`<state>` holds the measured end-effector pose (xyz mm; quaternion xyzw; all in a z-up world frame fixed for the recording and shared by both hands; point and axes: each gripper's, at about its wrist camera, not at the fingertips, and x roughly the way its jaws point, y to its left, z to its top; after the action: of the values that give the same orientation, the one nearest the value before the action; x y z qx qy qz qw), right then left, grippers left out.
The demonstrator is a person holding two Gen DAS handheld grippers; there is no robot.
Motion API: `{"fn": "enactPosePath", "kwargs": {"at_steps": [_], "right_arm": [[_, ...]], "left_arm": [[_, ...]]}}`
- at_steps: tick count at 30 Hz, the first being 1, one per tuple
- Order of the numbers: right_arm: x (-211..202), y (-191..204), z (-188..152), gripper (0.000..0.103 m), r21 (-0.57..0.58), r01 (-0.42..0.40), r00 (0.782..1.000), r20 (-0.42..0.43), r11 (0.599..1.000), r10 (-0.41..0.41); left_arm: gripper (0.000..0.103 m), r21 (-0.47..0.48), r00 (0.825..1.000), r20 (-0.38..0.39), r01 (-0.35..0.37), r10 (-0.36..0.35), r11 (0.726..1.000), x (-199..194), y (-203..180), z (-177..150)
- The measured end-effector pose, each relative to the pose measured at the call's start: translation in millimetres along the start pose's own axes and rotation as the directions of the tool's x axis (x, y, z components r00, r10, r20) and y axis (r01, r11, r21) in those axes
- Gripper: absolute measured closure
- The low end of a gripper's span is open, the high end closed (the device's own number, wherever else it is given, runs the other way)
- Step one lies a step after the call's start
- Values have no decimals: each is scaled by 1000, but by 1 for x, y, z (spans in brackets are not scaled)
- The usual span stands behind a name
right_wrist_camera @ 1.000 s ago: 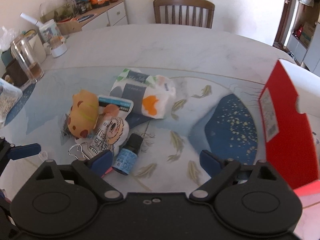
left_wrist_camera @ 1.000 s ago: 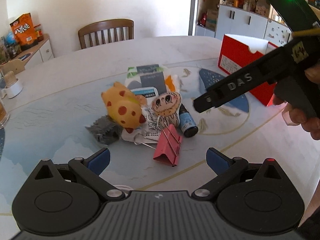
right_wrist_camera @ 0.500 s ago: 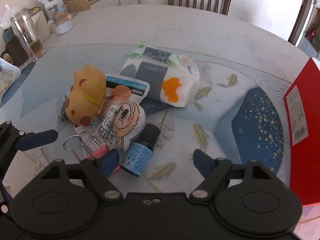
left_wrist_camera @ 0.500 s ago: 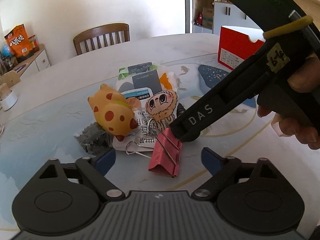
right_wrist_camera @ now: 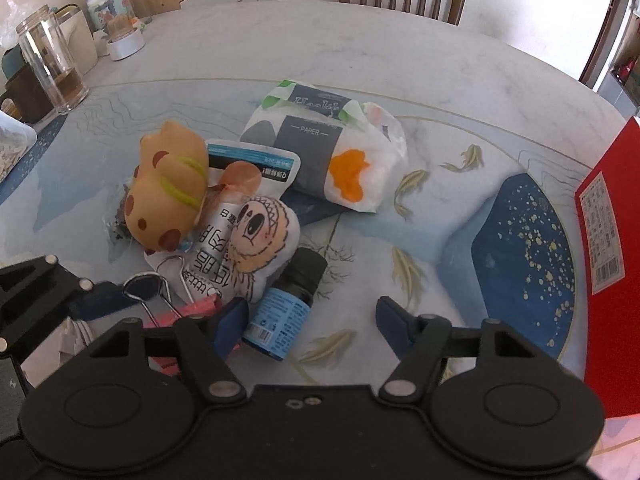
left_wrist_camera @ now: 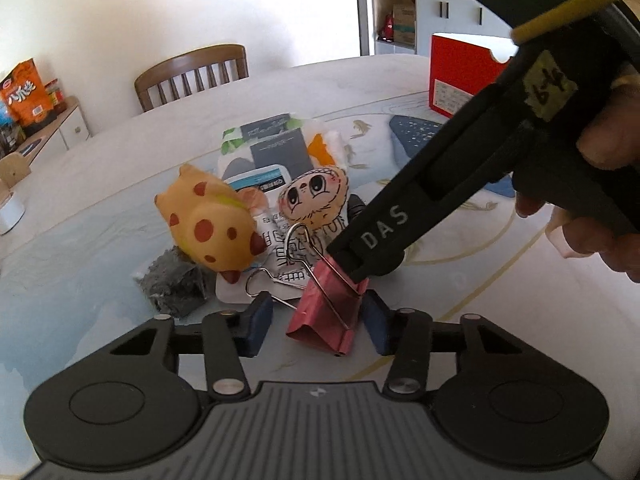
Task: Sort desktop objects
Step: 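Grasp the pink binder clip with the left tool while the right tool grasps the blue bottle, then lift and carry the binder clip and blue bottle with both tools to the shoebox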
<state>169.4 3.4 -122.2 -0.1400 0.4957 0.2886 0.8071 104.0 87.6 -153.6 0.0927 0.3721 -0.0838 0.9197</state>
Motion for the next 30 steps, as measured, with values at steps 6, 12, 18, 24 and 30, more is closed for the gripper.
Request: {"fn": "enactPosePath", "kwargs": {"at_steps": [6, 12, 18, 24, 30], "right_arm": [[1, 0, 1, 45, -14, 20, 1000, 4, 1000, -20], [-1, -4, 1, 60, -1, 31, 999, 10, 1000, -31], [-5, -9, -2, 79, 22, 26, 1000, 12, 999, -26], [-9, -11, -10, 80, 25, 15, 1000, 14, 1000, -16], [-15, -15, -20, 80, 41, 3, 1000, 13, 999, -4]], "left_arm": [[63, -4, 1000, 4, 20, -20, 1000, 0, 1, 0], [63, -17, 1000, 6, 27, -27, 999, 0, 3, -1], [64, -38, 1000, 7, 28, -28, 999, -2, 5, -3], [64, -54, 1000, 5, 27, -27, 998, -5, 4, -5], [64, -82, 999, -2, 31, -32, 996, -9, 2, -8]]}}
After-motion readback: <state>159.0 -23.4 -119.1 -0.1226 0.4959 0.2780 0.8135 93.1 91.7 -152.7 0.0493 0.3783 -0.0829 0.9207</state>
